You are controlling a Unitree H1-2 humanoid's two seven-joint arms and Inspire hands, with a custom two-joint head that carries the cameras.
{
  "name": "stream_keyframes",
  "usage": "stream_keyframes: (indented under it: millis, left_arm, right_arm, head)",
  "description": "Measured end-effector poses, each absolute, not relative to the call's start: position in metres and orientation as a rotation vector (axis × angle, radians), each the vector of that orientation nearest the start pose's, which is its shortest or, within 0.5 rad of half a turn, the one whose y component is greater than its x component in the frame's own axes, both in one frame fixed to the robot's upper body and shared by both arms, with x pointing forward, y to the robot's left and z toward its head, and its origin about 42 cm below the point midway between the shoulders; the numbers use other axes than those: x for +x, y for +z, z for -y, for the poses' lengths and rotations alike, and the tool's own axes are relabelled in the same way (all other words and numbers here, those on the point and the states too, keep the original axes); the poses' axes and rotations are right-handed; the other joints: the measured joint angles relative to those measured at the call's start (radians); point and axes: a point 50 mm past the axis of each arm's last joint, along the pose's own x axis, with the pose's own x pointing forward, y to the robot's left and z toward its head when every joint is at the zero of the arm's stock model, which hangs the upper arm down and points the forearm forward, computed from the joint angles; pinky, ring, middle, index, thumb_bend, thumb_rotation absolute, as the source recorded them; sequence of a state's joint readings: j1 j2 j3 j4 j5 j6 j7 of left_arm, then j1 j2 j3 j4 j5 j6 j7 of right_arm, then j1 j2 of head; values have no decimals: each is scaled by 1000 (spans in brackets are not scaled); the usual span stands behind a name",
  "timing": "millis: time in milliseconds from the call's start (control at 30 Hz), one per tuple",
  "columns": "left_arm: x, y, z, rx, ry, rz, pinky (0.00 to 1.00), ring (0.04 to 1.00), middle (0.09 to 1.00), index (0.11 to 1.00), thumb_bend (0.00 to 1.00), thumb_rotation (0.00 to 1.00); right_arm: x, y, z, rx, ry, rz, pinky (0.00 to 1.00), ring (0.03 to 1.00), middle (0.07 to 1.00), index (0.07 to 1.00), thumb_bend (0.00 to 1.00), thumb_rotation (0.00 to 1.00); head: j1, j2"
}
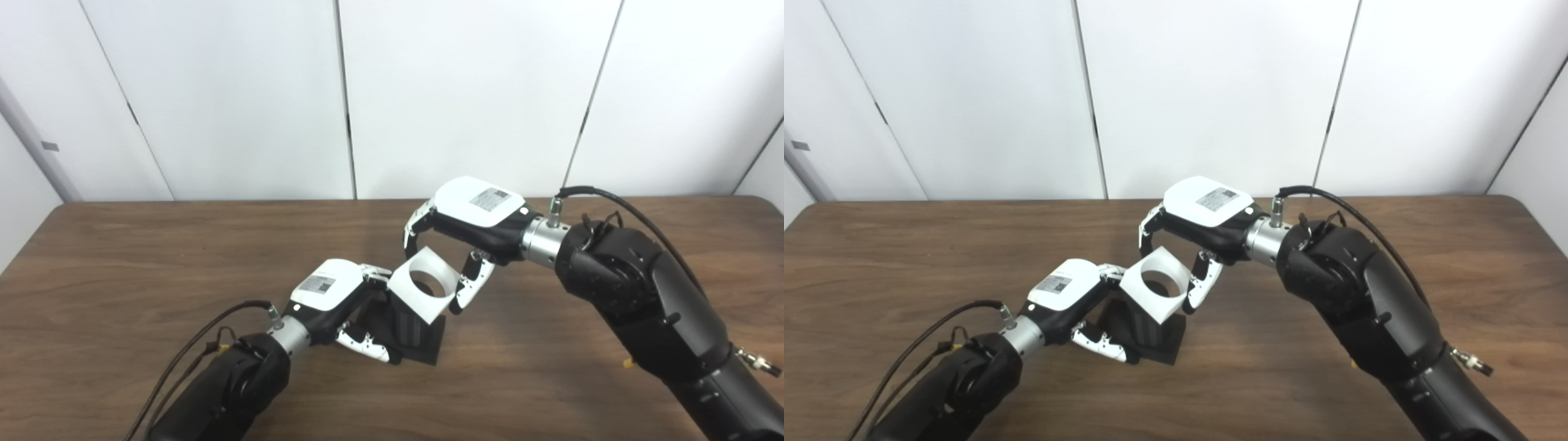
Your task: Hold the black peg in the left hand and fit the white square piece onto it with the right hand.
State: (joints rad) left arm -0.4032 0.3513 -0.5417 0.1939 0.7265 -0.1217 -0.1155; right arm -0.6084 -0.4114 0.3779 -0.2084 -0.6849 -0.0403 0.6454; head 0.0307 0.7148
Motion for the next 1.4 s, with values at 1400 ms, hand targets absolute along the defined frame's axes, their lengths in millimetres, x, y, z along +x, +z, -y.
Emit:
stream_keyframes:
  millis: [1400]
  left_arm:
    - [371, 137, -165, 1205, -633, 328, 756, 848, 831, 486, 524, 70]
  right_arm:
    - [390, 274, 138, -1404, 818, 470, 882, 803, 732, 477, 524, 135]
  head:
    - [12, 17]
